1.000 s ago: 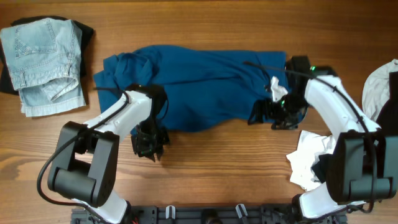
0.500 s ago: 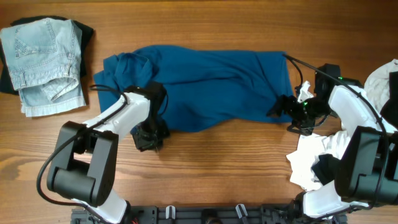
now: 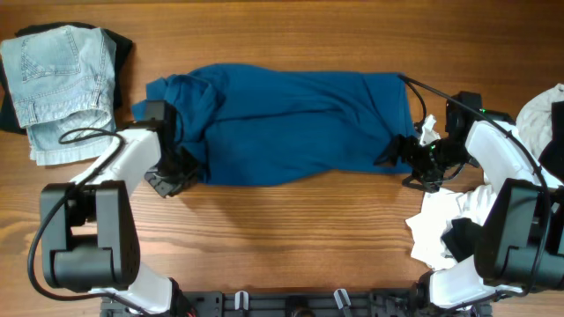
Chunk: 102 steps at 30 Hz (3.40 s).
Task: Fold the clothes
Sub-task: 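Move both grippers to the shirt's left and right ends and press down, then grasp the teal strip's left and right ends with both grippers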
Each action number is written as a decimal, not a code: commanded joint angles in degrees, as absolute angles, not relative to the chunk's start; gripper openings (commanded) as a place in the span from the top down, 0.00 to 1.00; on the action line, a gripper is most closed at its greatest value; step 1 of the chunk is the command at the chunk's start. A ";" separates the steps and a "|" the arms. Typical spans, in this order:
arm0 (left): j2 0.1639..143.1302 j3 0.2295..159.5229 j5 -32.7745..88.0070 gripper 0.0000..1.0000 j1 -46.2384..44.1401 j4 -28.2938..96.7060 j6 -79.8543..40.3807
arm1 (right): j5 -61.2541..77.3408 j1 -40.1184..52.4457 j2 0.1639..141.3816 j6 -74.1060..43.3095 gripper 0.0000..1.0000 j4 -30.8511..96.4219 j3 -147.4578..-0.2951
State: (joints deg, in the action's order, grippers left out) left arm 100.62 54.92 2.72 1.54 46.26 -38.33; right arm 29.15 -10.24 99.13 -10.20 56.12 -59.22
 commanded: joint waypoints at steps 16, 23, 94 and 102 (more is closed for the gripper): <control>101.78 53.56 -3.29 0.80 7.86 43.13 -33.39 | 14.98 -10.26 99.18 -26.81 0.75 46.81 -58.59; 101.78 53.56 -3.07 0.79 7.86 43.31 -33.41 | 12.80 -10.26 99.29 -27.40 0.26 47.70 -58.35; 101.97 53.58 5.76 0.96 4.16 29.17 -33.93 | 12.49 -10.26 89.25 -29.95 0.96 38.28 -46.89; 93.38 53.58 4.75 0.96 -13.52 33.74 -34.15 | 12.51 -10.26 89.25 -29.95 0.96 37.50 -46.89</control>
State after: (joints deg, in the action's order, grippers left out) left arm 99.61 54.22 6.31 -6.31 33.15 -33.41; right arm 11.97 -10.31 90.19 -30.55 37.89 -47.20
